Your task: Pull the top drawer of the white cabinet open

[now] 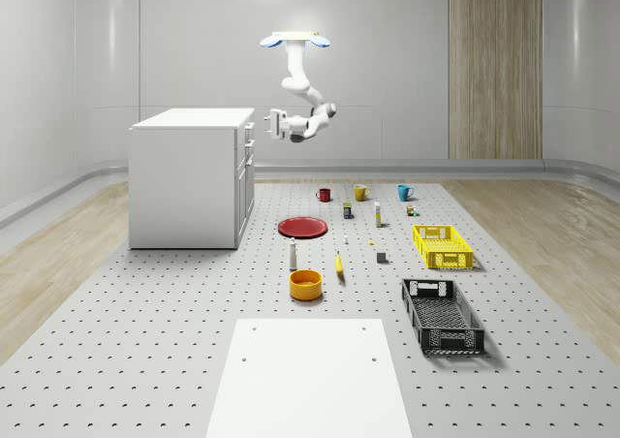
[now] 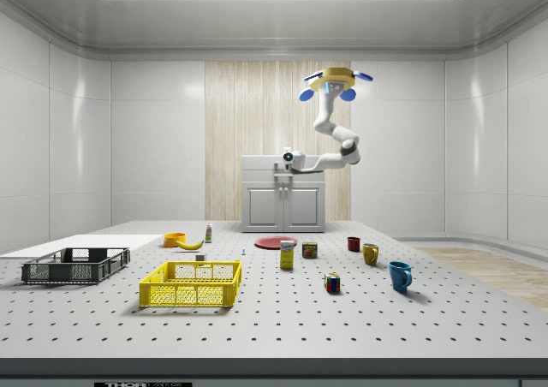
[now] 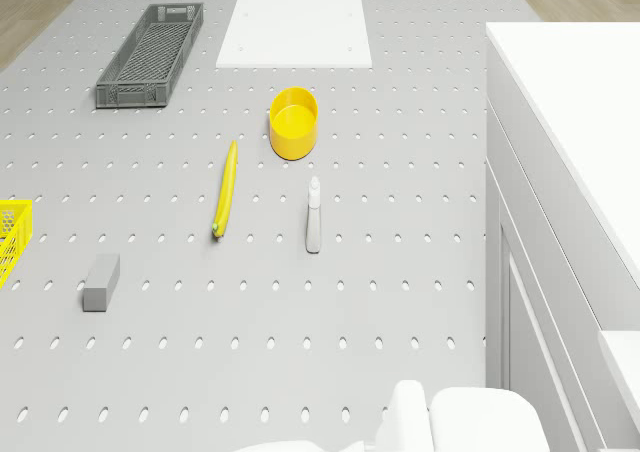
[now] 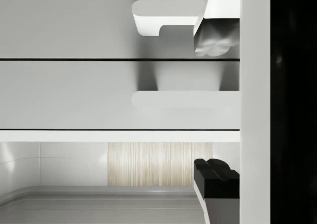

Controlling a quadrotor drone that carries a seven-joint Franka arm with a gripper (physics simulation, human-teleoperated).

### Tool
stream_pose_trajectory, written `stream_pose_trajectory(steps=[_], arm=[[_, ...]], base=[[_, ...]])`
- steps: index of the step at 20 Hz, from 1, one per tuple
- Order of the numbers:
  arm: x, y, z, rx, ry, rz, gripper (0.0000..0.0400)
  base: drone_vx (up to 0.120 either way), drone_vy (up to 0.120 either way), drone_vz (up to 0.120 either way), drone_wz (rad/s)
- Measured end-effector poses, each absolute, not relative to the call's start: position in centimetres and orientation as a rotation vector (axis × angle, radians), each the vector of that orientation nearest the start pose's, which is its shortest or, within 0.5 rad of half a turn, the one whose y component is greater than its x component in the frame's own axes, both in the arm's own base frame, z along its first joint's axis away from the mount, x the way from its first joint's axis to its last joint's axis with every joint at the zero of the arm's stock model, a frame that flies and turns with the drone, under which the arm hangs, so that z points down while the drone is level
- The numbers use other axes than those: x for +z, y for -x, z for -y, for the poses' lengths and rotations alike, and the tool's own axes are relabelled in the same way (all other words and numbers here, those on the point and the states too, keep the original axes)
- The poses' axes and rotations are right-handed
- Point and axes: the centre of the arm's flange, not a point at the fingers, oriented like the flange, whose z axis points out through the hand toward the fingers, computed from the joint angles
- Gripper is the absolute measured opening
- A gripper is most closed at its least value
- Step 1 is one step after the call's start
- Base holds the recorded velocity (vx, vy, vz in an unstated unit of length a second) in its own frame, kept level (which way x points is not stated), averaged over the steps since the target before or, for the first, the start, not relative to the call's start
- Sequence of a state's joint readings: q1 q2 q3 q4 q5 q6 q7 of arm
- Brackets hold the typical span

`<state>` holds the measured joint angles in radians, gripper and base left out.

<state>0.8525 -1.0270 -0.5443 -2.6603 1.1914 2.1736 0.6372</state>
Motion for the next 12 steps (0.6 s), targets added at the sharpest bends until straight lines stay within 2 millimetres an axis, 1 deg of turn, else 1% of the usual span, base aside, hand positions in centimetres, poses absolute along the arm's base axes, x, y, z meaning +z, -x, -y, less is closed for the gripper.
stream_pose_trajectory(steps=[6,12], arm=[[57.1,-30.6,-11.2,0.613,1.483,-0.611,0.0305],[57.6,-30.6,-11.8,0.613,1.483,-0.611,0.0305]], base=[[0.0,0.0,0.0,0.0],[0.0,0.0,0.0,0.0]])
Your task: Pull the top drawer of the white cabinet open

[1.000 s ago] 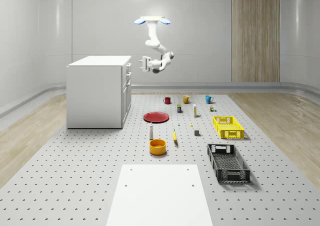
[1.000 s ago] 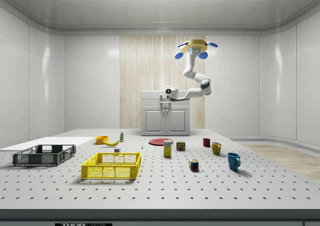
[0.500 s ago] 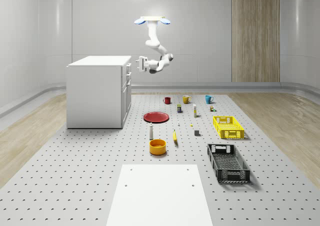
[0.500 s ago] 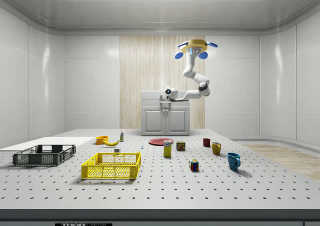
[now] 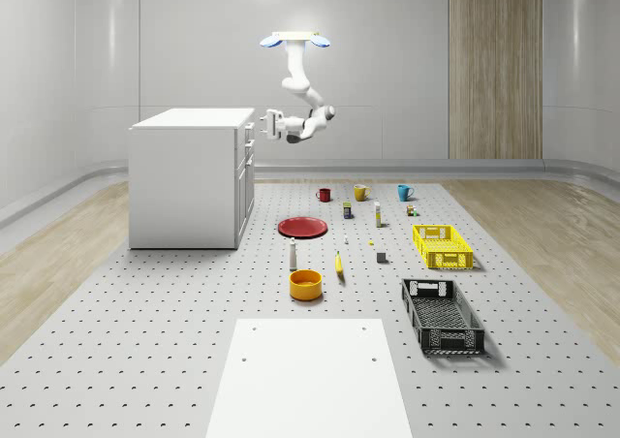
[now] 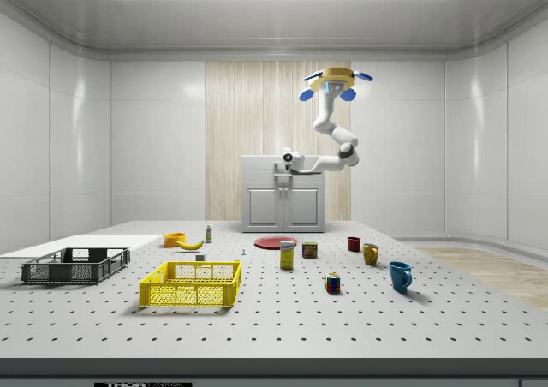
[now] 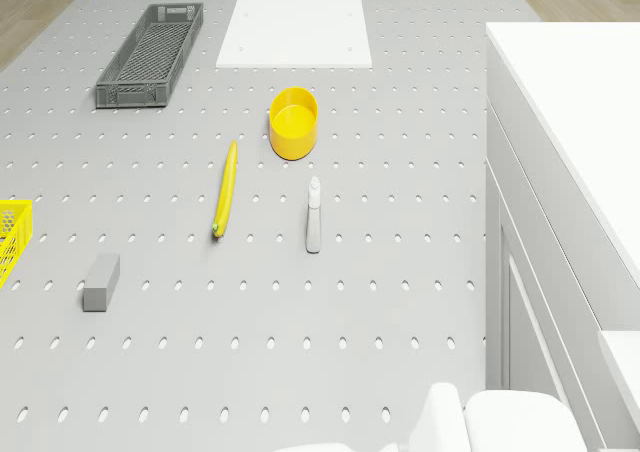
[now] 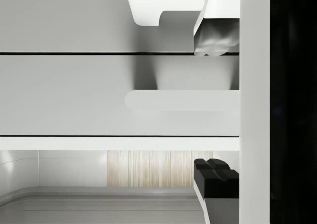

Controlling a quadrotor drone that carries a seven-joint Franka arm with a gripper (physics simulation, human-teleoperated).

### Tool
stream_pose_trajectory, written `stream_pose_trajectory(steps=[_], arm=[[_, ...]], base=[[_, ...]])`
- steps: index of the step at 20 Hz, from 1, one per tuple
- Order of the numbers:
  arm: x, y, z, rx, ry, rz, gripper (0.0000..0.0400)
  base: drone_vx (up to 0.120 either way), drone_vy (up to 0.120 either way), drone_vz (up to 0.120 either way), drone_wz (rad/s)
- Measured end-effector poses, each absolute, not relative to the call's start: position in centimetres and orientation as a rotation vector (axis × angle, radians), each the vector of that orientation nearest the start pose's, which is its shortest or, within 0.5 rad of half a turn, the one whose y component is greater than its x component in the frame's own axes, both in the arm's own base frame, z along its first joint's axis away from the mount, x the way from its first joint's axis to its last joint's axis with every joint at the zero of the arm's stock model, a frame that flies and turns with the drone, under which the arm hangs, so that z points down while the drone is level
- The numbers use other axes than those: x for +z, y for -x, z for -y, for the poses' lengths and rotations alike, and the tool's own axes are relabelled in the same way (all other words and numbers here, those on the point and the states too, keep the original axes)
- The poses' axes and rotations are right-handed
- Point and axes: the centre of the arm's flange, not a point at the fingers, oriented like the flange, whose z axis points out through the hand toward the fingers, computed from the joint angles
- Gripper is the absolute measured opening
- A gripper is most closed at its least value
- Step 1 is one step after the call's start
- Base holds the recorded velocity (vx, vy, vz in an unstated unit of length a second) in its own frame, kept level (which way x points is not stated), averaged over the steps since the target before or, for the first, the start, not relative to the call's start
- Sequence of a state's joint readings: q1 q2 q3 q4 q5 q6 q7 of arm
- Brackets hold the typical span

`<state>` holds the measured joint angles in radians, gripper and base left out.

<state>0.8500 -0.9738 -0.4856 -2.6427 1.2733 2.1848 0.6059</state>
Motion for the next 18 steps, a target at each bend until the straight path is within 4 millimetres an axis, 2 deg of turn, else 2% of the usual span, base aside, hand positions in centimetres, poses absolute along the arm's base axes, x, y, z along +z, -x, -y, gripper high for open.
stream_pose_trajectory(steps=[11,18], arm=[[58.2,-30.6,-12.1,0.613,1.482,-0.611,0.0305],[58.3,-30.6,-13.4,0.613,1.482,-0.611,0.0305]], base=[[0.0,0.0,0.0,0.0],[0.0,0.0,0.0,0.0]])
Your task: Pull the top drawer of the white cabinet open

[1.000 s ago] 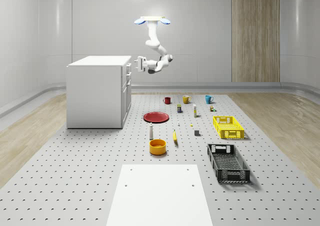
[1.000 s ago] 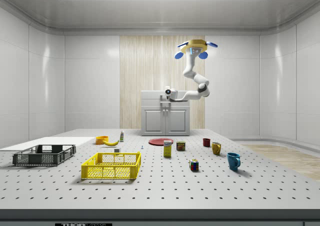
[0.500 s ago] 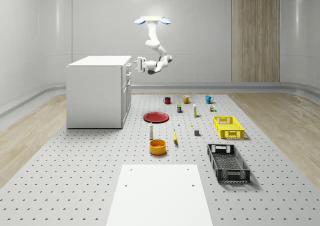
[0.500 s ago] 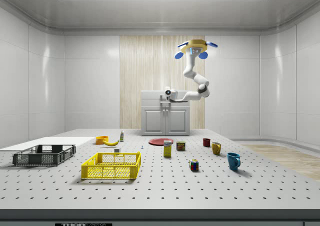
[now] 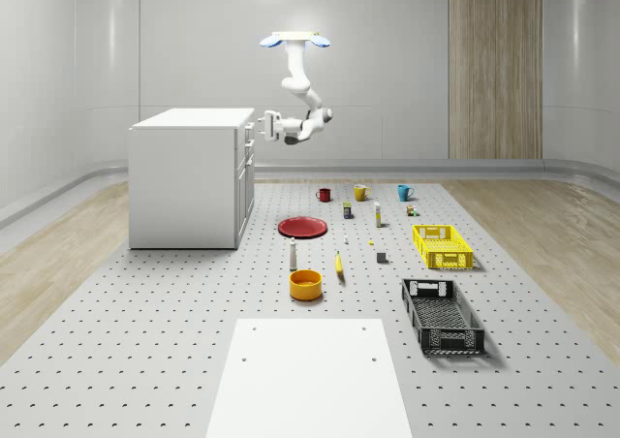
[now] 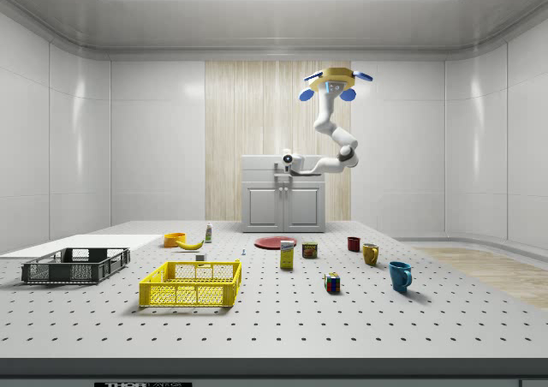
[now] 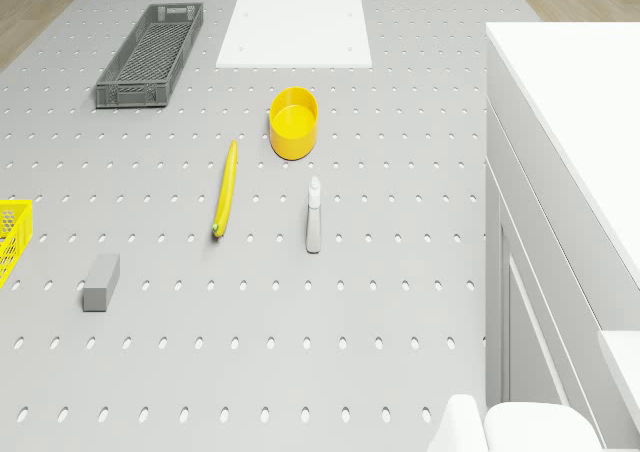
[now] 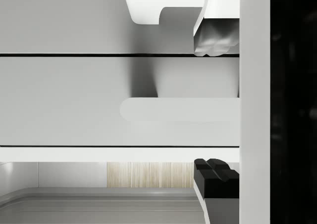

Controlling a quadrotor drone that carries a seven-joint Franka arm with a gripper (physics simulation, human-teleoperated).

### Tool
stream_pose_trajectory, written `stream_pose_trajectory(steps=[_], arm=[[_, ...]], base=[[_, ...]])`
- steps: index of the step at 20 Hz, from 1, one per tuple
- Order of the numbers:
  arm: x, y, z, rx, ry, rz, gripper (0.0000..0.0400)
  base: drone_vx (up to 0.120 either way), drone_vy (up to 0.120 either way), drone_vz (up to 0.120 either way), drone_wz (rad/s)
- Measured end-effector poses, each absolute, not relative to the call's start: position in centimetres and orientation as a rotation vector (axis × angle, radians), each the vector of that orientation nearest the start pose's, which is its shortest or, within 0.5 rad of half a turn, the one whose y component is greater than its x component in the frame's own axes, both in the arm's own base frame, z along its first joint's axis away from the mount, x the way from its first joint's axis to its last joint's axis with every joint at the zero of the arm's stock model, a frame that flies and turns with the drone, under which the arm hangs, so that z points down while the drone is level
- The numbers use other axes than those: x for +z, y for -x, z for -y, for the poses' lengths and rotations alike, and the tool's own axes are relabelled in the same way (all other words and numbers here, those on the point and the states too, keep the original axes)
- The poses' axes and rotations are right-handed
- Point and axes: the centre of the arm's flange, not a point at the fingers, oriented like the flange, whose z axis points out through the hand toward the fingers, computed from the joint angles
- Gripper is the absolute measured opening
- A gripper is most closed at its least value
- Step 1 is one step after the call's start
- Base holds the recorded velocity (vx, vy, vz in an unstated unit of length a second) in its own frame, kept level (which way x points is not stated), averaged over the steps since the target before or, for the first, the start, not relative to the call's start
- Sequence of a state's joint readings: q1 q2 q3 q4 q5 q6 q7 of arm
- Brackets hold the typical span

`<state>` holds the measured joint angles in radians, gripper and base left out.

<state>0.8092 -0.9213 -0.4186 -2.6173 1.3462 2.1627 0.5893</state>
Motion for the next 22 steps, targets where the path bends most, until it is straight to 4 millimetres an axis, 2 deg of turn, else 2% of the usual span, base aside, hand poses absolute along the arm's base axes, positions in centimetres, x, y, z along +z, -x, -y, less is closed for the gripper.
stream_pose_trajectory(steps=[22], arm=[[58.3,-30.6,-16.4,0.613,1.482,-0.611,0.0305]], base=[[0.0,0.0,0.0,0.0]])
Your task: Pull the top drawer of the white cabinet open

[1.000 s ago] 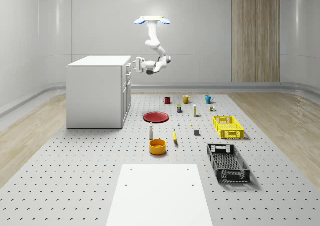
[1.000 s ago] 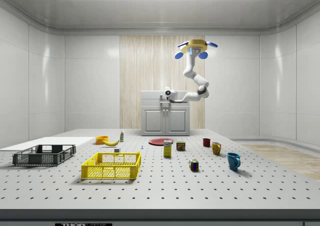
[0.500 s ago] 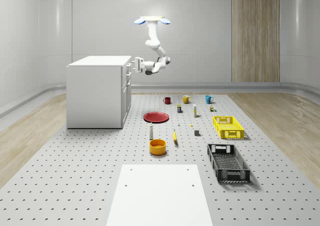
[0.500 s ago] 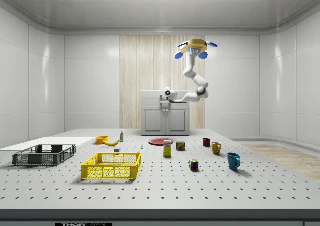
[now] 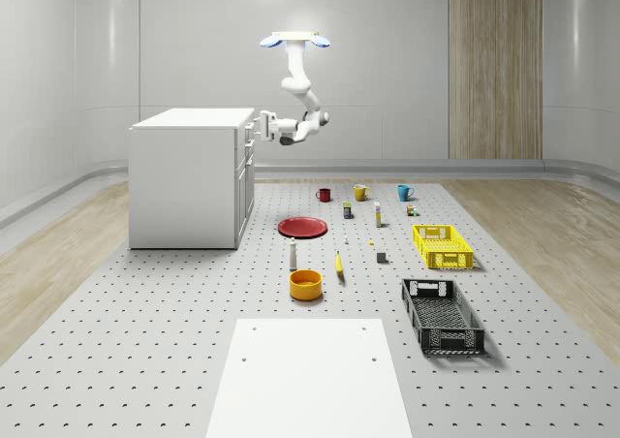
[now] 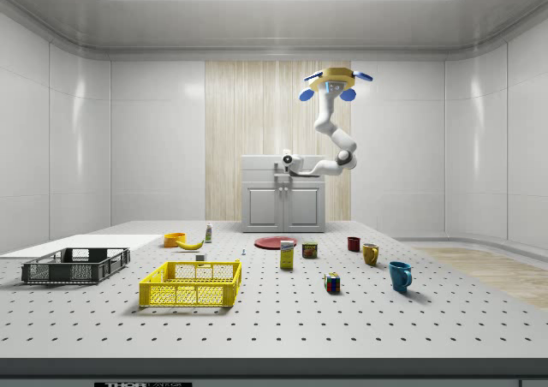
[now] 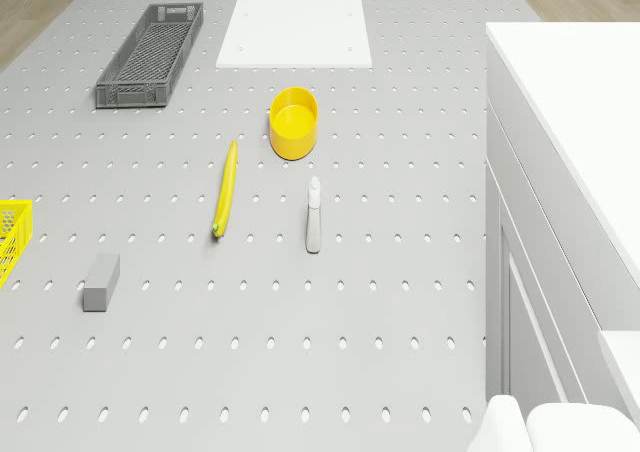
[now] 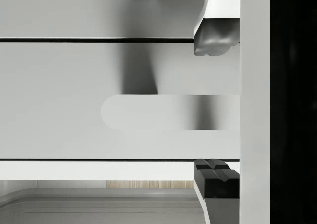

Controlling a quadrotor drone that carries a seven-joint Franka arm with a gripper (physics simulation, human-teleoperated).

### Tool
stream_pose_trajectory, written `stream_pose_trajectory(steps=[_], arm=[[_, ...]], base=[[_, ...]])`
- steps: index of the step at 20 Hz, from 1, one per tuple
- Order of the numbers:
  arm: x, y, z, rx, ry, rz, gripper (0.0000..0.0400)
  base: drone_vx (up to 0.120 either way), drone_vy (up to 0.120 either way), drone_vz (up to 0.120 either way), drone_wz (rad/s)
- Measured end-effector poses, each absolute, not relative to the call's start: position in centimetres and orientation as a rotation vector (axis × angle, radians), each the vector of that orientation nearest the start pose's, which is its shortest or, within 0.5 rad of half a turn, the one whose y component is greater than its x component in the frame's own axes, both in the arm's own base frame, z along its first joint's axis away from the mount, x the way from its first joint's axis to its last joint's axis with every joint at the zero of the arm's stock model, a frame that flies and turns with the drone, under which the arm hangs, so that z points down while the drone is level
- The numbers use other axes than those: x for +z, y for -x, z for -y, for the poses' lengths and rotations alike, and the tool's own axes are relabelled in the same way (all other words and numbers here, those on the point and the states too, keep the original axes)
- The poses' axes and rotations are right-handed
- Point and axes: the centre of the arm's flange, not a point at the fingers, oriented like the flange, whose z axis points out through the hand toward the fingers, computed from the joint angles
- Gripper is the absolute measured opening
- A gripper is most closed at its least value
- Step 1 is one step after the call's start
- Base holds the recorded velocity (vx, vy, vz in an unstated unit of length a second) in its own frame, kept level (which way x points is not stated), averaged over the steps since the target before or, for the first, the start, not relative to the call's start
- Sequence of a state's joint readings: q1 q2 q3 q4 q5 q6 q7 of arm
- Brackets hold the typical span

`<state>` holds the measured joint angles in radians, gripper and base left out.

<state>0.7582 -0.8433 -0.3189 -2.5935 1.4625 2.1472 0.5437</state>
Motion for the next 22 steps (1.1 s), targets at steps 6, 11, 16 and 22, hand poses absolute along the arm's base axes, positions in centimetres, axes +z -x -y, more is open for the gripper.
stream_pose_trajectory(steps=[6,11,16,22], arm=[[58.3,-30.6,-17.0,0.613,1.482,-0.611,0.0305],[58.3,-30.6,-17.3,0.613,1.482,-0.611,0.0305],[58.3,-30.6,-17.4,0.613,1.482,-0.611,0.0173],[58.0,-30.7,-17.4,0.597,1.484,-0.594,0.0123]], base=[[0.0,0.0,0.0,0.0],[0.0,0.0,0.0,0.0],[0.0,0.0,0.0,0.0],[0.0,0.0,0.0,0.0]])
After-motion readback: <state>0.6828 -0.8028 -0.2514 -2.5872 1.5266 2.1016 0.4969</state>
